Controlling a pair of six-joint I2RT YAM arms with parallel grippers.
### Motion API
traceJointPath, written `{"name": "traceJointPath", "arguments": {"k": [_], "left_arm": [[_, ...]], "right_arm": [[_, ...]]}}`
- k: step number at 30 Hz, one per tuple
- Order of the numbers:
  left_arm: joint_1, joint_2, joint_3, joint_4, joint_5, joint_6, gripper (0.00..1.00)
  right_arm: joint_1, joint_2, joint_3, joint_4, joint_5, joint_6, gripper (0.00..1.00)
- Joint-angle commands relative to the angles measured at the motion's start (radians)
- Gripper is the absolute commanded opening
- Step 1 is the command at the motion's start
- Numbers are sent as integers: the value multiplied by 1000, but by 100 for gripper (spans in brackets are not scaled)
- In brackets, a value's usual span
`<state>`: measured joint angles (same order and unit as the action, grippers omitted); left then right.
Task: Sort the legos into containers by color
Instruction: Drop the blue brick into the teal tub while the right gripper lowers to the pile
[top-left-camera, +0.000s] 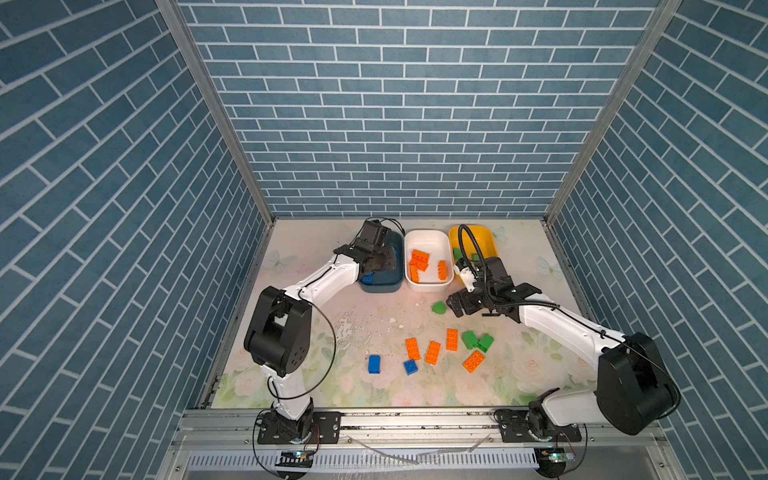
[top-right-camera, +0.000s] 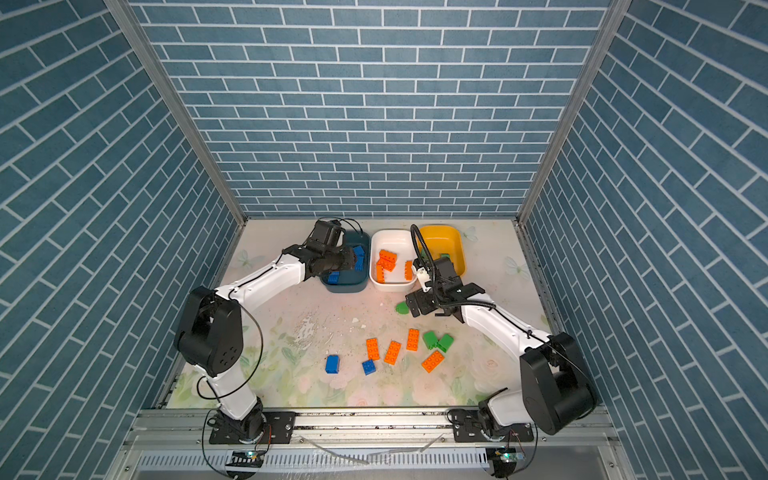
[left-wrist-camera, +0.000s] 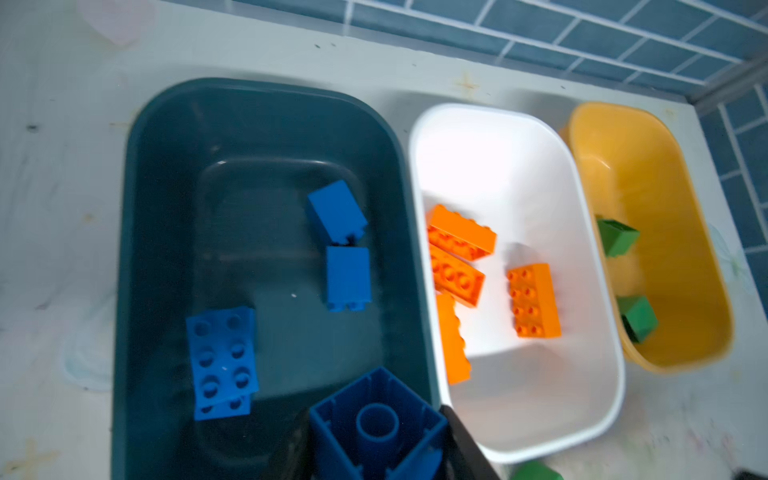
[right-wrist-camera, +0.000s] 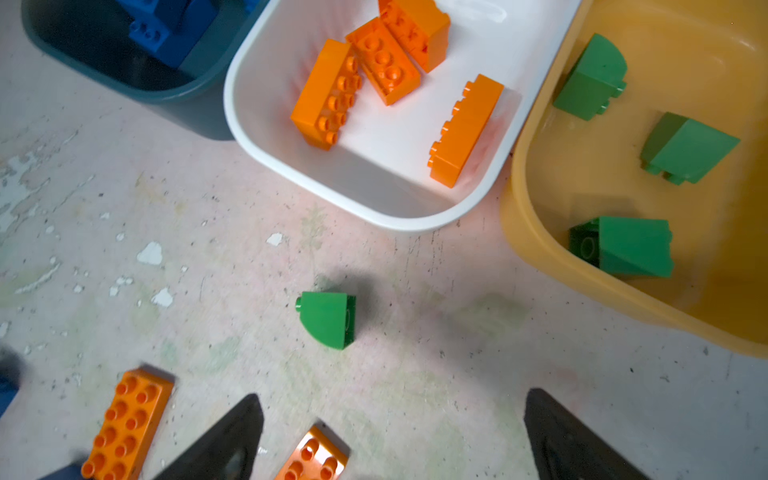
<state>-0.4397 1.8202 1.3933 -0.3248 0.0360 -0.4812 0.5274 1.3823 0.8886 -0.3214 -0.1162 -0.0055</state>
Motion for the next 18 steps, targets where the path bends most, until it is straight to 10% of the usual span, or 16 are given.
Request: {"name": "traceJointPath", "arguments": {"k": [1,10,18], "left_arm": [[61,67,48,-21,-44,-71,31],[93,175,303,-203,47,-4,74],[93,42,193,-153,134,-6,84]], "right_arm": [[8,-45,-6,-82,-76,-153,97],[45,-30,8,-284,-147,-343,97],[100,28,14,-384,-122,-519,96]]}}
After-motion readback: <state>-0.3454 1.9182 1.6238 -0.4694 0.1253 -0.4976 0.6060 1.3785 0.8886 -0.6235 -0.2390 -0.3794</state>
